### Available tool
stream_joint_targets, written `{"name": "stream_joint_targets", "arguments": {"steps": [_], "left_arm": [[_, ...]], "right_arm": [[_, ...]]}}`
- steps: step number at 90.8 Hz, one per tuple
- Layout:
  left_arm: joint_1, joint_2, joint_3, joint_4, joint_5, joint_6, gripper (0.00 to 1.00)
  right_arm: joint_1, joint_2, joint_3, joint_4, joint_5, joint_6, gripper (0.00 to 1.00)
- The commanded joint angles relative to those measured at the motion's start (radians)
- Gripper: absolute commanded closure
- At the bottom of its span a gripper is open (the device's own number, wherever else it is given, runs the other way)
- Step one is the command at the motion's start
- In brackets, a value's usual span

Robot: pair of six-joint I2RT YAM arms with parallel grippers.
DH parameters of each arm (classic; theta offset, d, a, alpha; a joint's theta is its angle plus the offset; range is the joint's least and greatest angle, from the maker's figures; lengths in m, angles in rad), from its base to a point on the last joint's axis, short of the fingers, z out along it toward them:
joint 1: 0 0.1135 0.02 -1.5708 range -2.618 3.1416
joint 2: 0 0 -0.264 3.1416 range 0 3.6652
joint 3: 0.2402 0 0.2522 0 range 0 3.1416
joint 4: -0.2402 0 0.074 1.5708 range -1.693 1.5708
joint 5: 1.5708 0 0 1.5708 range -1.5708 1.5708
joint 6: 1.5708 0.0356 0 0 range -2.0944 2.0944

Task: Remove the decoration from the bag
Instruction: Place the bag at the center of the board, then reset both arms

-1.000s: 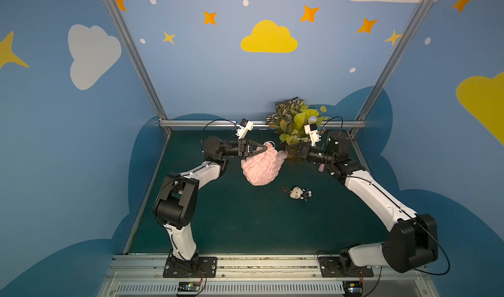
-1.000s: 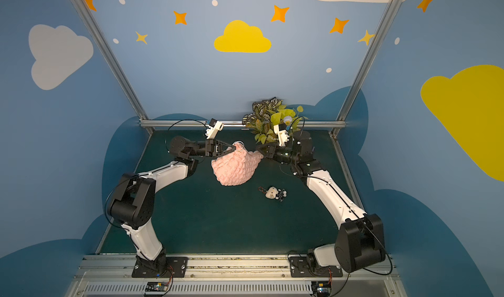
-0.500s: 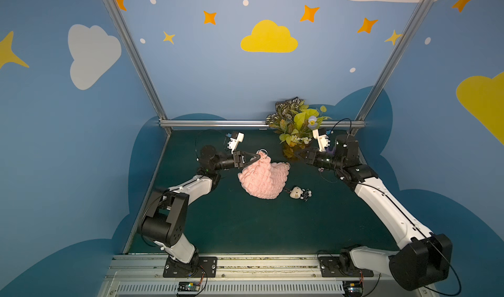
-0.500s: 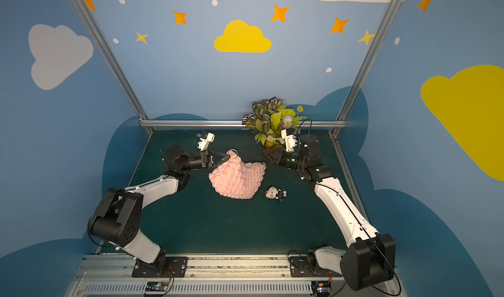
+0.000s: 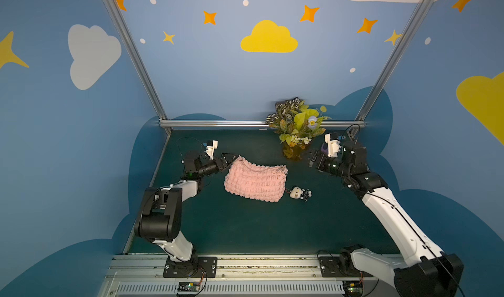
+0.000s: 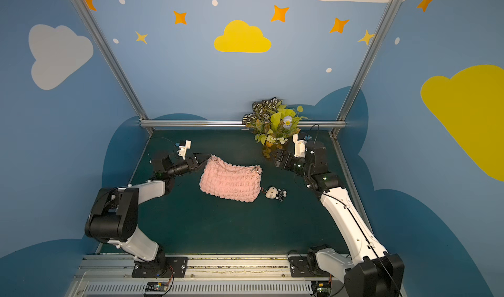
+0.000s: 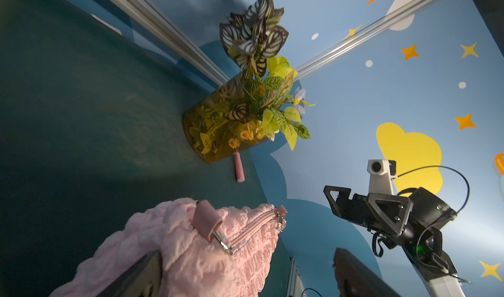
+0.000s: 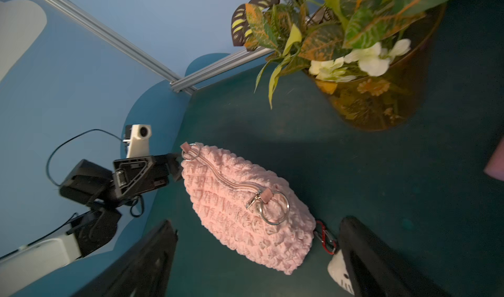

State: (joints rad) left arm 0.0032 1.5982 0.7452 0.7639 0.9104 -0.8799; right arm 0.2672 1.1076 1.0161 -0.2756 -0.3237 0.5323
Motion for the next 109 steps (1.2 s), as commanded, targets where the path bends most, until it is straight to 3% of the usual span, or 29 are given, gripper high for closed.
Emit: {"name": "stream_joint_targets", "arguments": {"steps": [1,14,24,37,43,58,77,87,95,102,109], "left_arm": [[0.042,-0.112,0.048,-0.185,-0.088,0.152,0.00],[0.061,-0.231,0.111,-0.427,-0.266,0.297,0.00],[0.061,-0.312,0.116,-0.514,-0.460,0.376,0.00],[0.054,-0.392,0.050,-0.508,-0.726,0.496,0.00],[0.047,-0.419,-0.003,-0.472,-0.838,0.549,0.00],[0.028,-0.447,-0.161,-0.339,-1.017,0.717,0.00],[0.030,-0.402,-0.308,-0.179,-1.101,0.805,0.00],[0.029,-0.363,-0.345,-0.135,-1.105,0.818,0.00],[0.027,-0.330,-0.364,-0.030,-1.078,0.852,0.00],[0.024,-0.330,-0.359,-0.044,-1.005,0.890,0.00],[0.005,-0.383,-0.399,-0.067,-1.013,0.883,0.00]], "right_arm": [[-0.021,-0.052,-0.023,-0.008,0.169,-0.056,0.03],[-0.053,-0.078,-0.031,-0.034,0.347,-0.074,0.02],[-0.060,-0.099,-0.075,-0.014,0.547,-0.093,0.02],[-0.063,-0.112,-0.237,0.218,0.762,-0.215,0.02],[-0.073,-0.096,-0.297,0.335,0.789,-0.287,0.02],[-0.109,0.006,-0.354,0.387,0.814,-0.317,0.02],[-0.113,0.205,-0.432,0.546,0.898,-0.465,0.02],[-0.126,0.260,-0.507,0.683,0.925,-0.454,0.02],[-0.157,0.244,-0.547,0.770,0.805,-0.495,0.02],[-0.184,0.285,-0.596,0.879,0.729,-0.483,0.02],[-0.188,0.331,-0.637,1.018,0.683,-0.508,0.02]]}}
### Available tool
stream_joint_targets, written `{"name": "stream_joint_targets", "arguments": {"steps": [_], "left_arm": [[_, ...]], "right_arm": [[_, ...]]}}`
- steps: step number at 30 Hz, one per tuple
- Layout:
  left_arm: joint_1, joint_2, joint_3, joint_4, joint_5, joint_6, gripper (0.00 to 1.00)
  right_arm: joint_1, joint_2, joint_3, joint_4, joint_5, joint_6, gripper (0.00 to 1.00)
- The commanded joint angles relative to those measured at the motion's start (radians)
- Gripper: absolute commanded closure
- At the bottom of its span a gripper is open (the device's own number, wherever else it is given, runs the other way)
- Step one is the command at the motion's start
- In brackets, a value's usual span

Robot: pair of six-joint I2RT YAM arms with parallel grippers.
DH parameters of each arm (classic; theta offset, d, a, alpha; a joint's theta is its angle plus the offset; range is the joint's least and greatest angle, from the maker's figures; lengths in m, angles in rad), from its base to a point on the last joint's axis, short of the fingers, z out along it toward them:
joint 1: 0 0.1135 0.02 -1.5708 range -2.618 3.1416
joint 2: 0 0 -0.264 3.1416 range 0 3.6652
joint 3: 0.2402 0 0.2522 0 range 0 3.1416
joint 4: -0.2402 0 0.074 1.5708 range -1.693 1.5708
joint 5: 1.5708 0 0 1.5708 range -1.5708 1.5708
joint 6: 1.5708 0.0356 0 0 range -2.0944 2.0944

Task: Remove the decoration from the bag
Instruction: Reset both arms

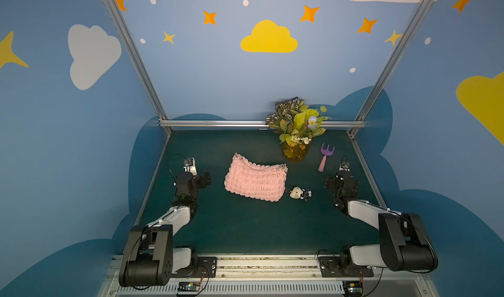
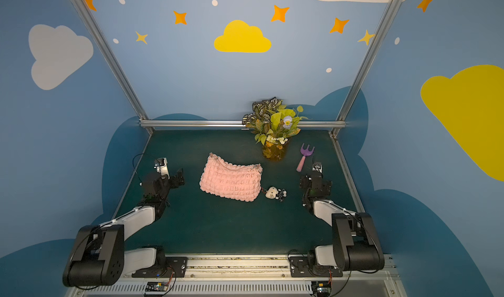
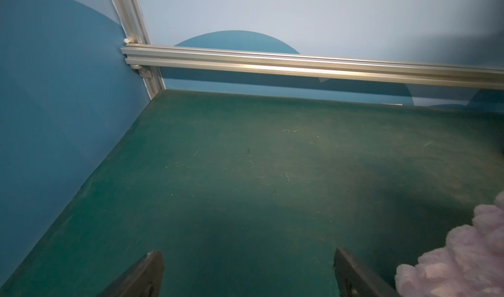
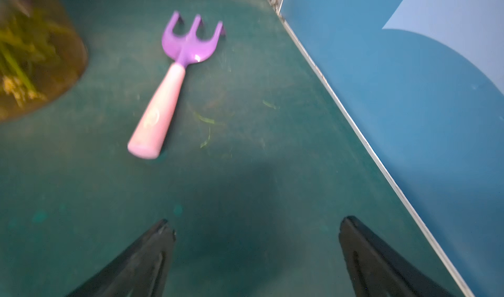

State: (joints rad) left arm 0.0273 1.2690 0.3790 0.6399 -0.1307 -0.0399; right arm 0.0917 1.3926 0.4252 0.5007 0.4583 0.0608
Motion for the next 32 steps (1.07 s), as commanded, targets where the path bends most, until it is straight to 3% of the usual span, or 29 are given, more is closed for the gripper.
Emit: {"name": "stream_joint_targets", "arguments": {"steps": [1,6,14,17,21,32], "left_arm": [[-0.020,-0.063,-0.036,0.053,0.026,0.041,0.00],[-0.061,-0.041,-0.078,0.062,0.008,0.042,0.00],[-0.084,0.309,-0.066,0.413,0.037,0.088,0.00],[-0.092,0.262,-0.023,0.253,0.025,0.082,0.00],[-0.094,0.307,-0.044,0.366,0.026,0.095,0.00],[-0.095,0.300,-0.038,0.343,0.026,0.092,0.00]], "right_arm": [[-0.012,0.052,-0.049,0.253,-0.102,-0.035,0.02],[-0.013,0.077,0.019,0.147,-0.134,-0.057,0.02],[-0.013,0.075,0.019,0.141,-0.136,-0.057,0.02],[-0.012,0.075,0.020,0.141,-0.135,-0.057,0.02],[-0.013,0.074,0.020,0.140,-0.134,-0.059,0.02],[-0.015,0.076,0.020,0.137,-0.138,-0.058,0.02]]}}
